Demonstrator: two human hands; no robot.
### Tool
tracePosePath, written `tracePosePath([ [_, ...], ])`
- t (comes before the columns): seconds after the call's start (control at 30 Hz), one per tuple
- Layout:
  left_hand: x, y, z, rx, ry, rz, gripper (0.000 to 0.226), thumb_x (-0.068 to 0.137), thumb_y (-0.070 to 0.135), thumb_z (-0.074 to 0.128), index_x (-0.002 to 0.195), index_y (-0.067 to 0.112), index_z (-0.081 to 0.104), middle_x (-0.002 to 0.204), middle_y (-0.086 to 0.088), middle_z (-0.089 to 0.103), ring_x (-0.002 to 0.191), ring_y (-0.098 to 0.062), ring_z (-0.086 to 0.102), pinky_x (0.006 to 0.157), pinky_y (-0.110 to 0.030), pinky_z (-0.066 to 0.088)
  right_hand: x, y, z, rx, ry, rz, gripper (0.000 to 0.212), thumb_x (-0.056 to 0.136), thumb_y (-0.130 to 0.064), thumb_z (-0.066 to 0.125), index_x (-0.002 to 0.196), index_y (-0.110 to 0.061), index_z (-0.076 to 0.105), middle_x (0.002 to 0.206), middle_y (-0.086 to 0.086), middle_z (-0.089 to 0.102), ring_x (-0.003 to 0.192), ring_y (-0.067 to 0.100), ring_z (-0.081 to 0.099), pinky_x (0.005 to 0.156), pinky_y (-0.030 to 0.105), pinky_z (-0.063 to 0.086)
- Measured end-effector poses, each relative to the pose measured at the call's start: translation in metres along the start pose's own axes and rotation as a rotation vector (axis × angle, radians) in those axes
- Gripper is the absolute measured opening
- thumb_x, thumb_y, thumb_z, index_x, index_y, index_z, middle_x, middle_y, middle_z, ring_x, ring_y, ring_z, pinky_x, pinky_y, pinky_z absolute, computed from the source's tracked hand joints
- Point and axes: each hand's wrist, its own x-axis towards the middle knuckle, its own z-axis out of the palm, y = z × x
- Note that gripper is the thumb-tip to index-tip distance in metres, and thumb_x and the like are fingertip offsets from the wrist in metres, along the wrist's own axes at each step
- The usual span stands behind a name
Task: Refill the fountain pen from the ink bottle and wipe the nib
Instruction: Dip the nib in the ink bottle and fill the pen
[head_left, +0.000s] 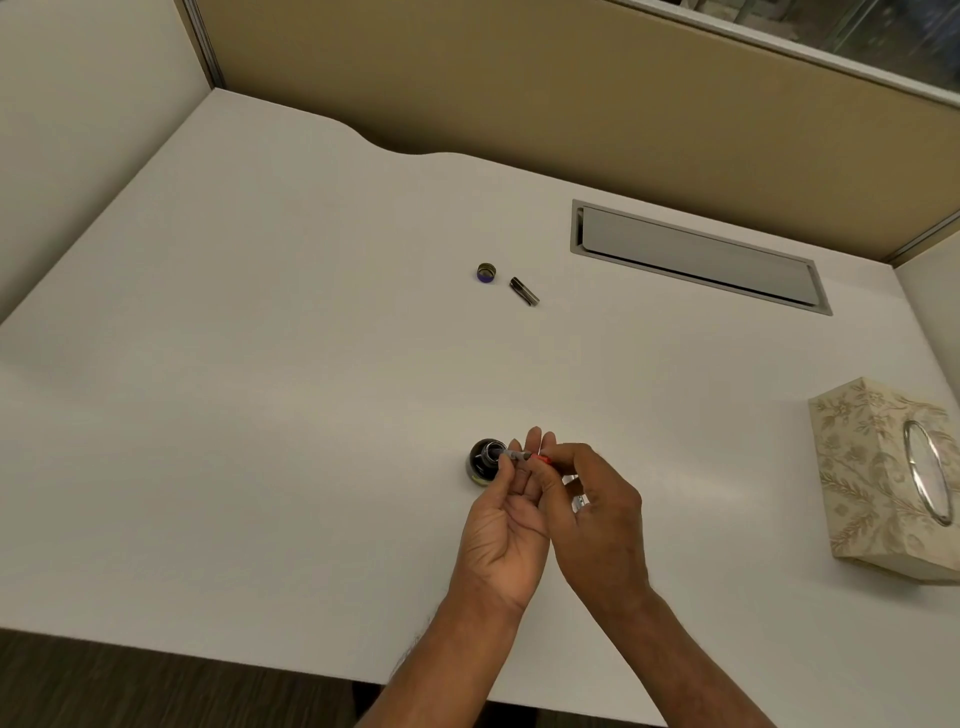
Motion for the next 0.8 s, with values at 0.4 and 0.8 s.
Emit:
tracePosePath([
  [0.4, -0.0012, -0.0019, 0.0015, -0.050, -0.007, -0.019, 0.026, 0.105, 0.014, 0.047, 0.118, 0.002, 0.065, 0.123, -0.018, 0.072, 0.123, -0.030, 0.065, 0.072, -0.042, 0.065, 0.0000, 0.0001, 0.0007, 0.002, -0.003, -0.008, 0.010, 0.092, -0.008, 0.069, 0.100, -0.014, 0.071, 0.093, -0.013, 0.073, 0.091, 0.005, 0.068, 0.075, 0.017, 0.053],
  [0.8, -0.0016, -0.0019, 0.0006, -0.011, 0.015, -0.004, 0.025, 0.104, 0.014, 0.049, 0.117, 0.001, 0.066, 0.124, -0.019, 0.072, 0.129, -0.029, 0.063, 0.082, -0.042, 0.064, -0.0003, 0.0031, -0.0023, -0.012, -0.027, -0.019, 0.012, 0.092, -0.009, 0.069, 0.103, -0.014, 0.071, 0.096, -0.013, 0.073, 0.093, 0.002, 0.067, 0.075, 0.010, 0.049],
])
